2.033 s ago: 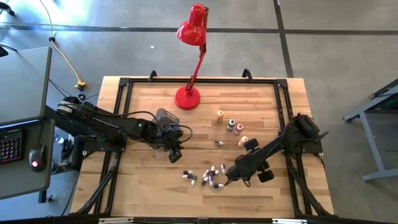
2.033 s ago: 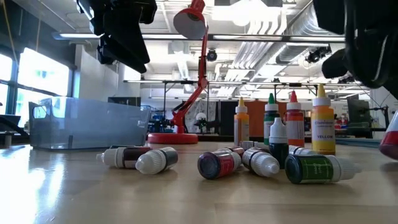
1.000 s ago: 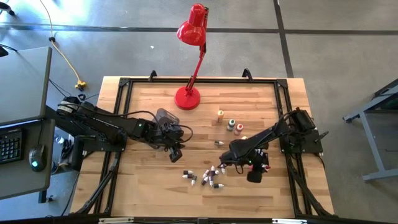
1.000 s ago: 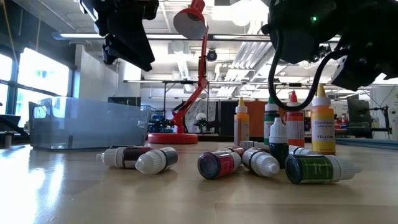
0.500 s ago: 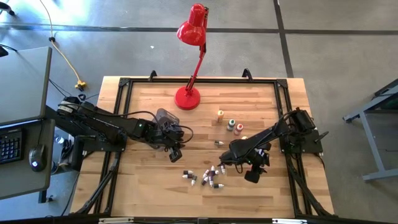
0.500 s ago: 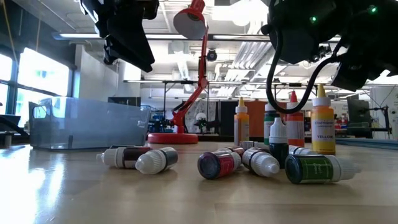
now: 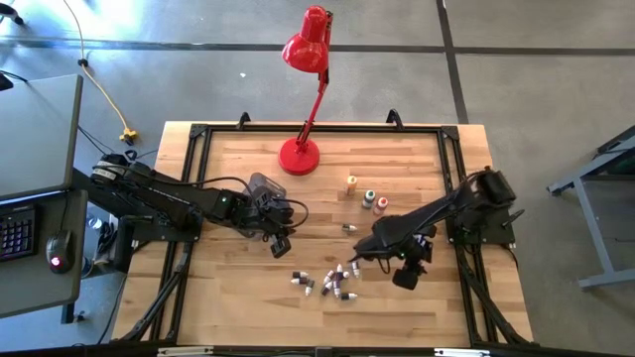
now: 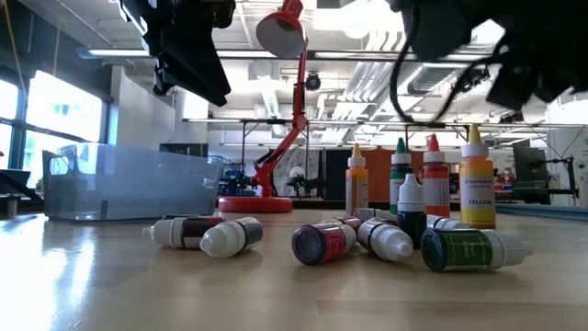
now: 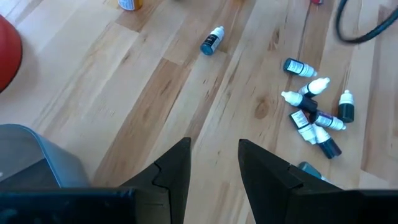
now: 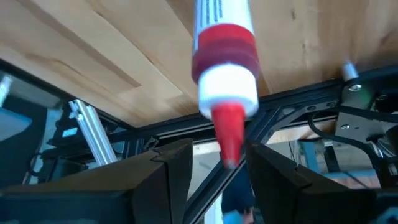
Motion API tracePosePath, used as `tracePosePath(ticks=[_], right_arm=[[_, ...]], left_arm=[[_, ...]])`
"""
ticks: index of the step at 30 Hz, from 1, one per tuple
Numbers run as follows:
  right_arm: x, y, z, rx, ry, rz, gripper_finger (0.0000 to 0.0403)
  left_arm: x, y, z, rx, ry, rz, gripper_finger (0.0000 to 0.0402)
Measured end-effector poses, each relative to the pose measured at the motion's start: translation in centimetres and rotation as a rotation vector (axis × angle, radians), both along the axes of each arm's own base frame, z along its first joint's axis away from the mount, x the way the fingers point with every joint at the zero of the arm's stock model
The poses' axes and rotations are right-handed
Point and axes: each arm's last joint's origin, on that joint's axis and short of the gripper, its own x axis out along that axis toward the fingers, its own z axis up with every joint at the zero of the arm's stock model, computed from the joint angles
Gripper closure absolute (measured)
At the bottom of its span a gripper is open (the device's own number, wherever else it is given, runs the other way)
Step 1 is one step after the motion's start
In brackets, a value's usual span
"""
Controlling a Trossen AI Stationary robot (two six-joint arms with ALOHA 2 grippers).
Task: Pick & Place food coloring
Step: Move the large red food coloring bottle to the middle right of the table, then put the bottom large yellow food coloring bottle into the black bin
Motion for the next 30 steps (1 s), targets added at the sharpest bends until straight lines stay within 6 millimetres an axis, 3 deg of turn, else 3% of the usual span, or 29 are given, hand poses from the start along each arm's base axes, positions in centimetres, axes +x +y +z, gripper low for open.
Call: tracePosePath(ticks=[7, 12, 17, 20, 22, 30], right_arm=[[-2.8, -1.1, 5.3, -0.123, -0.277, 0.067, 0.0260], [-4.6, -1.3, 8.7, -0.387, -0.689, 0.145, 0.0261], [-5.1, -0.8, 10.9, -0.605, -1.108, 0.238, 0.0261], [-4.8, -0.7, 10.6, -0.815, -1.303, 0.234, 0.0260], [-4.6, -1.2, 9.8, -0.884, -1.339, 0.238, 0.0257], [-3.4, -4.0, 4.7, -0.908, -1.312, 0.184, 0.0212]], left_arm=[[0.1, 0.0, 0.1, -0.006, -0.010, 0.003, 0.0270], [0.1, 0.0, 0.1, -0.008, -0.019, 0.003, 0.0270], [0.1, 0.0, 0.1, 0.014, -0.025, 0.024, 0.0270], [0.2, 0.1, 0.2, 0.025, -0.033, 0.037, 0.0270], [0.2, 0.1, 0.2, 0.023, -0.042, 0.037, 0.0270], [0.5, 0.0, 0.5, 0.012, -0.078, 0.036, 0.0270]])
